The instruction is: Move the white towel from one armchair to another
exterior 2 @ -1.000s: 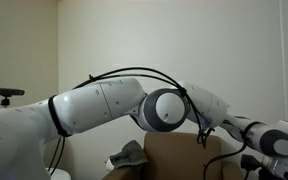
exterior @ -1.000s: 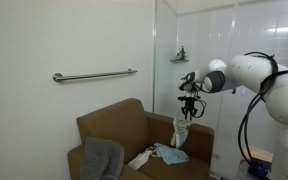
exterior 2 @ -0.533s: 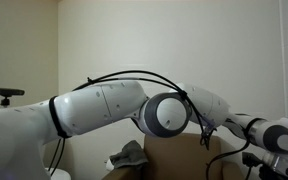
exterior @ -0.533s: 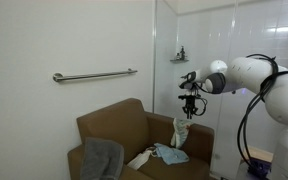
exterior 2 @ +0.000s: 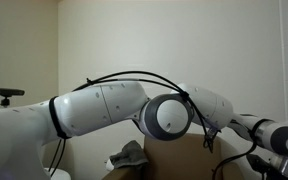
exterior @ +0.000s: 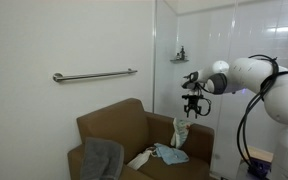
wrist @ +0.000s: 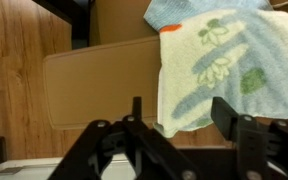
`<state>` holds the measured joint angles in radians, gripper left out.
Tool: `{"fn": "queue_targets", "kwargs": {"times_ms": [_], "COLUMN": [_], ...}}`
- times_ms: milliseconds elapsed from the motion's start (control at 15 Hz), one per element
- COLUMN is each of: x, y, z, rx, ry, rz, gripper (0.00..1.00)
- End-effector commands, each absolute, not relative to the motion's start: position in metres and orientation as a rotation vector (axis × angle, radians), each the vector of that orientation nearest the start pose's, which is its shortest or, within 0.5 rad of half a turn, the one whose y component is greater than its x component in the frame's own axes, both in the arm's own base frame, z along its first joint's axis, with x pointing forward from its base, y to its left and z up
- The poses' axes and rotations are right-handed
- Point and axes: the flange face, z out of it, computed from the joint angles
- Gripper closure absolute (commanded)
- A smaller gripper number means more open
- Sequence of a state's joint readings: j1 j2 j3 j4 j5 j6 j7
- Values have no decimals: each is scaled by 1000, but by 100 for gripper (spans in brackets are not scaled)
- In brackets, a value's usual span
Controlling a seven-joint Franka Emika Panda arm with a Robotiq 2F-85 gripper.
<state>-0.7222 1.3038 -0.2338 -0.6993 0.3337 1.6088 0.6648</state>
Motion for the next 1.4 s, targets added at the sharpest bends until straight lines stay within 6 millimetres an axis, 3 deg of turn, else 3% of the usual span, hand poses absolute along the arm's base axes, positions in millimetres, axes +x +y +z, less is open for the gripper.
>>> {"fn": "queue_targets", "kwargs": {"times_ms": [0, 200, 267, 400, 600, 800, 1067, 1333], "x": [520, 506, 505, 557, 599, 623, 622, 611], "y": [-545, -556, -558, -509, -466, -432, -423, -426], "z": [126, 128, 129, 143, 143, 138, 139, 140], "rx": [-2135, -2168, -2167, -2174, -2208, -2196, -2110, -2014], "ry": [2039, 1961, 1957, 1986, 1994, 2123, 2323, 2411], "rz": [548, 549, 548, 543, 524, 534, 623, 709], "gripper": [22, 3, 3, 0, 0, 0, 0, 0]}}
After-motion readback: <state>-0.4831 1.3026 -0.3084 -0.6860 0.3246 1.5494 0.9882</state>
